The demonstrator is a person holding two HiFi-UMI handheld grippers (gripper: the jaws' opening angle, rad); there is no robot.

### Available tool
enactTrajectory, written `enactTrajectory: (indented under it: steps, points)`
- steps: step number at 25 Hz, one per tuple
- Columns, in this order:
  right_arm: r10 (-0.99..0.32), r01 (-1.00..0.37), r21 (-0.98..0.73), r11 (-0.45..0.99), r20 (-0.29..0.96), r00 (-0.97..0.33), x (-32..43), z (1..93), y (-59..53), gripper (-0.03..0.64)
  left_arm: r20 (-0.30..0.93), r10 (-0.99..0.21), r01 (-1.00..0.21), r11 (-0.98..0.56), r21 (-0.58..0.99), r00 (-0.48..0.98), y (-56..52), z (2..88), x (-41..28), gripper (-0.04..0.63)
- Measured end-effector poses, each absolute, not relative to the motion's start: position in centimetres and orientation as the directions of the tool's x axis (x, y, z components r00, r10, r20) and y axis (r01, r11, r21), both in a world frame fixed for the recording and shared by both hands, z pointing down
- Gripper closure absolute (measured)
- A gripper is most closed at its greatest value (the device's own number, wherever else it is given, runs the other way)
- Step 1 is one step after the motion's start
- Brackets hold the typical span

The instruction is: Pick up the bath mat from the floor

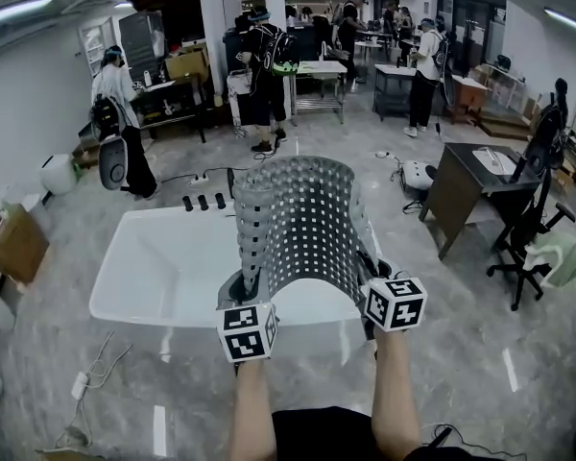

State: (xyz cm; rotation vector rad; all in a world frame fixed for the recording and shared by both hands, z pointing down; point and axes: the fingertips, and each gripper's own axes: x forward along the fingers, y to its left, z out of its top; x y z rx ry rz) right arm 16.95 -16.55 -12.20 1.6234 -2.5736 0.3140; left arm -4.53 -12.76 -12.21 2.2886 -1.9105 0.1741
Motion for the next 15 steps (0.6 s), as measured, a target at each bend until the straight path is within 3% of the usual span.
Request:
enactTrajectory:
  steps: [15]
  points:
    - [-0.884,-0.89,-0.137,0.434,0.124,-0.45,17.8,-13.6,-16.9,0.595,0.146,-0.971,-0.982,-0.189,0.032,0.191,-12.9,-13.4,-3.3,0.509]
